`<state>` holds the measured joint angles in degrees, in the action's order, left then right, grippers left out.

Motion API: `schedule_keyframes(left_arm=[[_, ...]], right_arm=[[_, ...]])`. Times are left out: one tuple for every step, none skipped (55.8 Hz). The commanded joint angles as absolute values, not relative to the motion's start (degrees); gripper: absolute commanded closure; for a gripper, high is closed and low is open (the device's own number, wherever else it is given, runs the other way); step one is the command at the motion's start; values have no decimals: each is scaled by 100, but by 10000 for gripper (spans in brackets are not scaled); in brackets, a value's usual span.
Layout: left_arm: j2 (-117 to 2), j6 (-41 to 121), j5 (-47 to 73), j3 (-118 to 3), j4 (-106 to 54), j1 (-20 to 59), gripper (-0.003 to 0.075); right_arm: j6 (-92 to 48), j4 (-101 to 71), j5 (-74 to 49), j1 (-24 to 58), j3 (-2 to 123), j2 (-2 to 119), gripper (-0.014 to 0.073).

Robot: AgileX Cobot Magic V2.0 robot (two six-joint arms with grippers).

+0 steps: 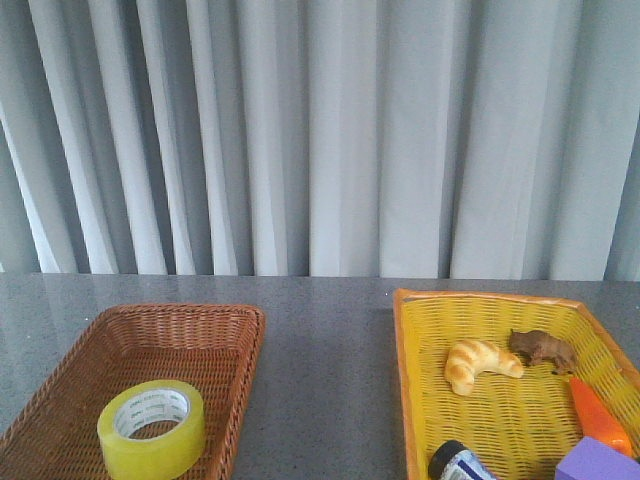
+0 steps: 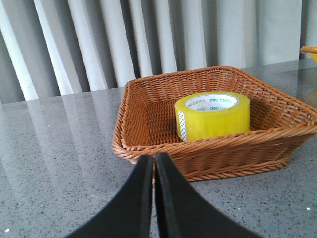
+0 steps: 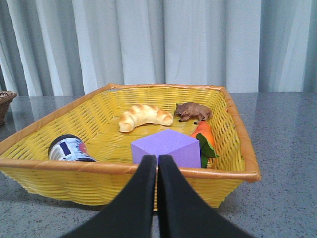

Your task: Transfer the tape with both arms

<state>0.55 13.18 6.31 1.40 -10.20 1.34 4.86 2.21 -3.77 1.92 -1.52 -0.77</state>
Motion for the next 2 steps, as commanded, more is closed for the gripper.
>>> schedule_keyframes(left_arm=[[156,1260,244,67,-1085,123,726],[156,1260,244,67,-1085,123,726]], right_arm=[[435,236,0,146,-173,-120,598],[435,236,0,146,-173,-120,598]])
